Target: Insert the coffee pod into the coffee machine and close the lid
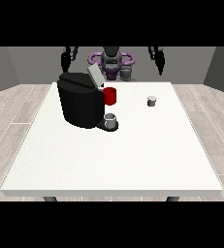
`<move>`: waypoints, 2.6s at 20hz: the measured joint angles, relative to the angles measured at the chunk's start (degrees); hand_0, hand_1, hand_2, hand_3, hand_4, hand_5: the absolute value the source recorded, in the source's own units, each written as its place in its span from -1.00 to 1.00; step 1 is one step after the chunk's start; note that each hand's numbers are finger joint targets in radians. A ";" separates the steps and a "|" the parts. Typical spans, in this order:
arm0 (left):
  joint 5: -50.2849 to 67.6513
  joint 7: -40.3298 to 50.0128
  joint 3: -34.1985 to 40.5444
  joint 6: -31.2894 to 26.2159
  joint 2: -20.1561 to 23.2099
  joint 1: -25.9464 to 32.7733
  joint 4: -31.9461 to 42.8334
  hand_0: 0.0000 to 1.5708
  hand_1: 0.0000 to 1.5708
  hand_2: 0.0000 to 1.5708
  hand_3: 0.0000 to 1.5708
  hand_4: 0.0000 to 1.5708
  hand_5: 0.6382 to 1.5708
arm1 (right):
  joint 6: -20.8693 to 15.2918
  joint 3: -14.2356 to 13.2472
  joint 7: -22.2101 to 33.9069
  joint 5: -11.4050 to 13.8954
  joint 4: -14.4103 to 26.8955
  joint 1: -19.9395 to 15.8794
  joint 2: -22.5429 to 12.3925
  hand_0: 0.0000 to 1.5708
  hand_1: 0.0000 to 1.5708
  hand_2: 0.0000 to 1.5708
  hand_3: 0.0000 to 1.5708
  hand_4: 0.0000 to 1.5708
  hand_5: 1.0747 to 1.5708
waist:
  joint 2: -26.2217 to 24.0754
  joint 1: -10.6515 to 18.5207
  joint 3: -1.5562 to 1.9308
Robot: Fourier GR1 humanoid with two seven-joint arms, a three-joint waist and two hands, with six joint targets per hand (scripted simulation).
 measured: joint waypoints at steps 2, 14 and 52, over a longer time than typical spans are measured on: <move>0.33 -0.91 -0.07 -0.78 -0.42 0.58 -0.14 -1.00 -1.00 -1.00 -1.00 -0.59 1.00 | 0.09 -0.27 -0.20 -0.01 0.60 0.25 0.13 -1.00 -1.00 -1.00 -1.00 -0.84 1.00 | -0.43 0.49 -0.28; 5.05 -13.01 1.49 -10.89 1.21 7.46 -0.74 -1.00 -1.00 -1.00 -1.00 -0.59 1.00 | -5.26 -5.25 -4.19 -0.69 2.27 1.05 2.40 -1.00 -1.00 -1.00 -1.00 -0.72 1.00 | -2.16 2.03 -0.68; -15.20 -10.54 5.02 -8.55 11.86 -22.45 39.99 -0.11 -0.11 -0.01 -0.45 -1.00 1.00 | -9.09 -2.61 -3.55 2.54 11.98 -12.16 3.49 -1.00 -1.00 -1.00 -1.00 -0.50 1.00 | 9.55 -4.48 -0.71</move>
